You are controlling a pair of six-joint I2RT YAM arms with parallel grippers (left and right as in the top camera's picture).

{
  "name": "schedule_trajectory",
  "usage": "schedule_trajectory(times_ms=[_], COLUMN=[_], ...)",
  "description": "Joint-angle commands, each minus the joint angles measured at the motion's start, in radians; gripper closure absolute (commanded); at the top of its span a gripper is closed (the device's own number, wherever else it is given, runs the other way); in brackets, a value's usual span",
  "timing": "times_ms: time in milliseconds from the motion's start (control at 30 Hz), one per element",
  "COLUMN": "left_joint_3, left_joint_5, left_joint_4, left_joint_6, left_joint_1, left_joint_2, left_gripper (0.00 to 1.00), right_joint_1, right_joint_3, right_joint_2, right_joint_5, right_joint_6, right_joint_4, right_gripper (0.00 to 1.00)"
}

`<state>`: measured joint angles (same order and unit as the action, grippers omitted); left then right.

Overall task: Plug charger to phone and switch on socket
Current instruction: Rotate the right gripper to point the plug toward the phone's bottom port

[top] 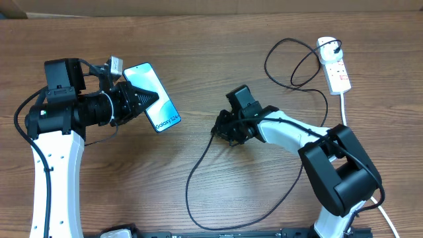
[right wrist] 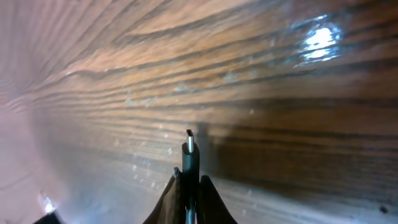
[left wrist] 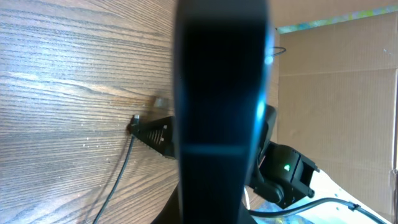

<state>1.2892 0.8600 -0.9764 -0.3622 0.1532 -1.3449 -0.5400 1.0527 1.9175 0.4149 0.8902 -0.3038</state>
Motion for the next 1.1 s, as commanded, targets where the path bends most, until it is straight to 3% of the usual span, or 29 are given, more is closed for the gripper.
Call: schedule_trajectory(times_ms=[0,267,500,600,667,833,1067], left_joint_3=[0.03,0.03,0.03,0.03,0.03,0.03,0.03], left_joint_5=[0.032,0.059,0.057,0.057,0.058,0.121,0.294], left_joint_4=[0.004,0.003,0.005,0.01,0.016,0.056,0.195], left_joint_6=[0.02,0.014,0.015,0.015,0.015,0.014,-0.041], left_joint_1=[0.004,0.004,0.004,0.004,0.004,0.004,0.004], left_joint_2=[-0.002,-0.002,-0.002,-0.002,-0.002,-0.002,-0.002], left_gripper=[0.96,0.96,0.96,0.96,0.96,0.95,0.96], right_joint_1=[0.033,0.038,0.038,0.036,0.032,0.03,0.031], right_joint_3=[-0.004,-0.004,-0.004,-0.004,-0.004,-0.004,-0.004], right_joint_2=[-0.108,-0.252,-0.253,-0.253,-0.253,-0.253,-0.253], right_joint_5=[0.128,0.156,0.327,0.496,0.592,0.763,0.863], right_joint_6=[-0.054,-0.113,-0.451,-0.634,-0.681,-0.673,-0.488], right_joint_4=[0.0,-0.123,-0.251,-0.282,-0.278,-0.201,-0.038], right_gripper=[0.96,0.96,0.96,0.96,0.96,0.96,0.96])
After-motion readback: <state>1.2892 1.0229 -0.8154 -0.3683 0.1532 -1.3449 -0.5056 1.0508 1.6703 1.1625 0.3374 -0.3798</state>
